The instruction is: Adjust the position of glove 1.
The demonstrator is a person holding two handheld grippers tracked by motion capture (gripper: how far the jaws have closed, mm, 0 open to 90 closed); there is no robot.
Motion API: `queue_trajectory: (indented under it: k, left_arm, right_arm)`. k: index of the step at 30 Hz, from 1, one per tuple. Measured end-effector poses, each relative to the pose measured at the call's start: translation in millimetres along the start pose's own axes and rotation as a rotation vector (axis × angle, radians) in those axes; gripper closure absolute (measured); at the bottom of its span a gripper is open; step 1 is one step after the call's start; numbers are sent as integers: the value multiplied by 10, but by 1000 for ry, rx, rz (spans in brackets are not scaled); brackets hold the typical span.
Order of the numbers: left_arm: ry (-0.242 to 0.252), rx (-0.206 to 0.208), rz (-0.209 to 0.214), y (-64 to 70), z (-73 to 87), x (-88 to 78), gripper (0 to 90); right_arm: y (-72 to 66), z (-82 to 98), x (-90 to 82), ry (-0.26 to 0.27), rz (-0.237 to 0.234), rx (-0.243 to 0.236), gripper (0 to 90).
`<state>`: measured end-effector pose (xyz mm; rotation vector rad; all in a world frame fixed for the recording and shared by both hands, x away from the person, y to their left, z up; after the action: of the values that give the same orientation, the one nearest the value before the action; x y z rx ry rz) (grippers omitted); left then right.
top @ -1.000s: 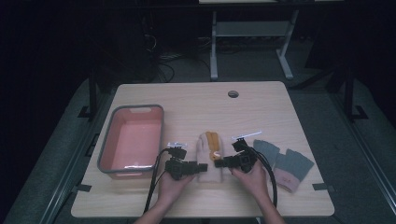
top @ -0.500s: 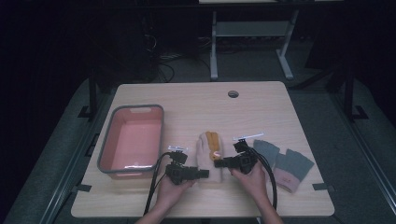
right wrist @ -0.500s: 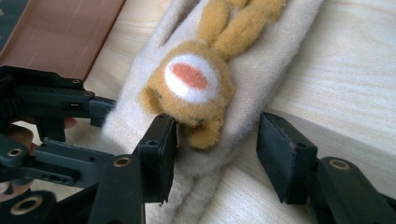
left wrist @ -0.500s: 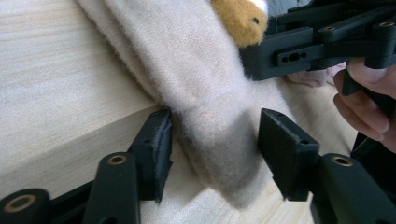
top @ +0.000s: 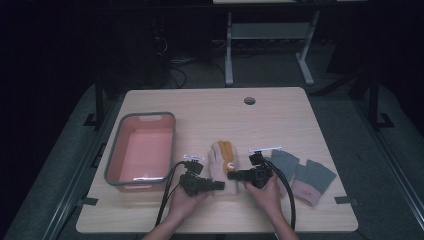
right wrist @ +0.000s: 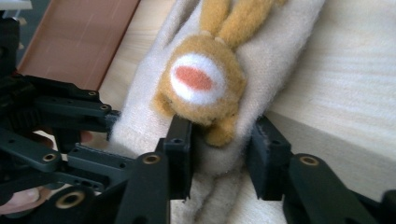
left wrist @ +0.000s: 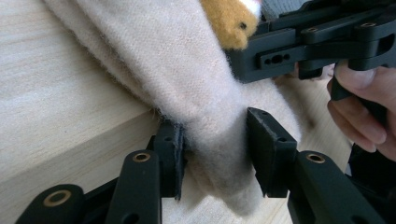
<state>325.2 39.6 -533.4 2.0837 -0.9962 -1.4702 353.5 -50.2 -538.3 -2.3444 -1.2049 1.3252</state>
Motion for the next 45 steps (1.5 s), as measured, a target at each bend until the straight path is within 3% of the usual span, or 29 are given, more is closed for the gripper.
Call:
queue_trajectory:
  k: [4,9,20,22,24,26,29,37,45]
  left_arm:
    - [-7,-37,36,-7,-19,14,619]
    - [-6,-57,52,-5,-35,27,624]
    - [-8,-56,63,-10,-37,18,643]
    - [-11,-49,63,-13,-36,15,646]
    - [-19,-46,63,-20,-36,14,649]
    - [-19,-46,63,-22,-37,15,649]
    - [-21,-43,62,-25,-36,15,651]
    - [-29,-36,59,-26,-46,11,652]
    - [-12,-19,70,2,-65,-43,659]
  right_arm:
    - [2,15,11,1,-26,38,708]
    - [6,22,19,-1,-37,50,747]
    - [-12,-2,-11,14,-45,45,813]
    - [-7,-6,-19,16,-52,45,809]
    - [19,-13,-30,0,-50,64,728]
    - [49,-25,-32,-7,-16,56,632]
    - [49,-32,-13,-7,-20,67,634]
    - [4,-43,20,2,-74,94,810]
    - [-40,-76,-39,24,-99,62,818]
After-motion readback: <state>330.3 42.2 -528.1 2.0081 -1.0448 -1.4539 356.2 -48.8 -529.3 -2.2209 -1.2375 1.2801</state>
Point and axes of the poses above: each handheld gripper's, and its own axes: x roughly forward along the jaws, z roughly out of its underside, y roughly to its right, the point moved 10 cm from there along x, roughly forward along the jaws, and after that the axes turned 12 degrees about -x, right-handed, at the moved point
